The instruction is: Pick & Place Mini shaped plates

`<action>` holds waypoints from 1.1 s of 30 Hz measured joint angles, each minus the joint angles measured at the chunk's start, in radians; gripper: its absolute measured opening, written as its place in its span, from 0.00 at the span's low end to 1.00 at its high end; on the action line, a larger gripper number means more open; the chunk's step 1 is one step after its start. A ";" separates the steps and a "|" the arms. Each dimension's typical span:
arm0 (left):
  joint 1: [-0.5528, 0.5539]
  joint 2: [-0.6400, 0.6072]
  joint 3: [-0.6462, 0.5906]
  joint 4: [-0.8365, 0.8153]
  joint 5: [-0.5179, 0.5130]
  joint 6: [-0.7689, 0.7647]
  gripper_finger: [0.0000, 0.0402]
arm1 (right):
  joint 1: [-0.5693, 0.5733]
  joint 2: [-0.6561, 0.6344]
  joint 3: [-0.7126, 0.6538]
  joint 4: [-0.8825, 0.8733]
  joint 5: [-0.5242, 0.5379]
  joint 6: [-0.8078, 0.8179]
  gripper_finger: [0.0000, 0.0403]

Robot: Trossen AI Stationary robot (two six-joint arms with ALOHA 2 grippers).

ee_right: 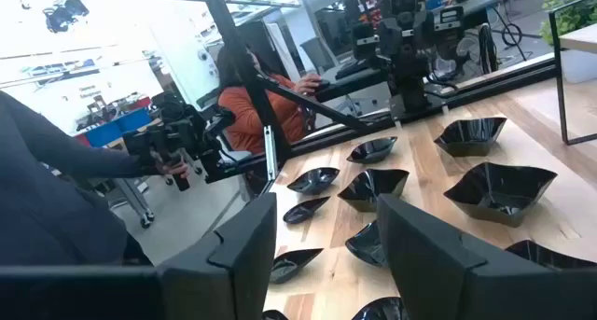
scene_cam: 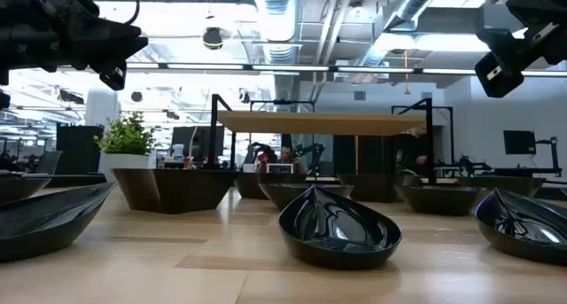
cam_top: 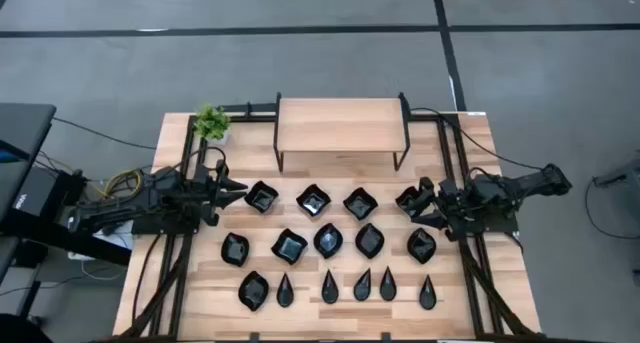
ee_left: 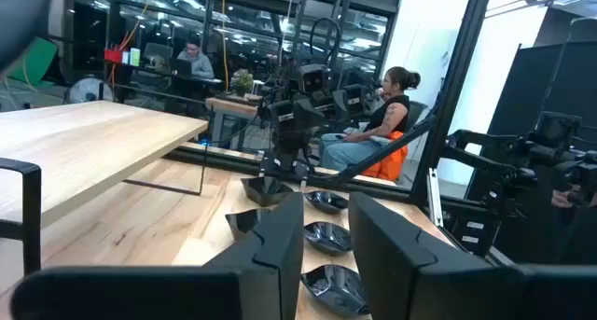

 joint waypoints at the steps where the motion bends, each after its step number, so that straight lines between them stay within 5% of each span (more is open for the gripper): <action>1: 0.000 0.000 0.000 0.000 0.000 0.000 0.22 | 0.000 0.000 0.000 0.000 0.000 0.000 0.45; 17: 0.000 0.000 0.000 0.003 0.000 -0.002 0.22 | 0.000 0.000 0.000 -0.006 0.000 0.000 0.45; 25: -0.001 0.000 0.000 0.027 0.037 -0.384 0.22 | 0.000 0.000 0.000 -0.006 0.000 0.000 0.45; 33: -0.104 0.007 0.000 0.090 0.135 -0.419 0.22 | 0.000 0.000 0.000 0.000 0.000 0.059 0.45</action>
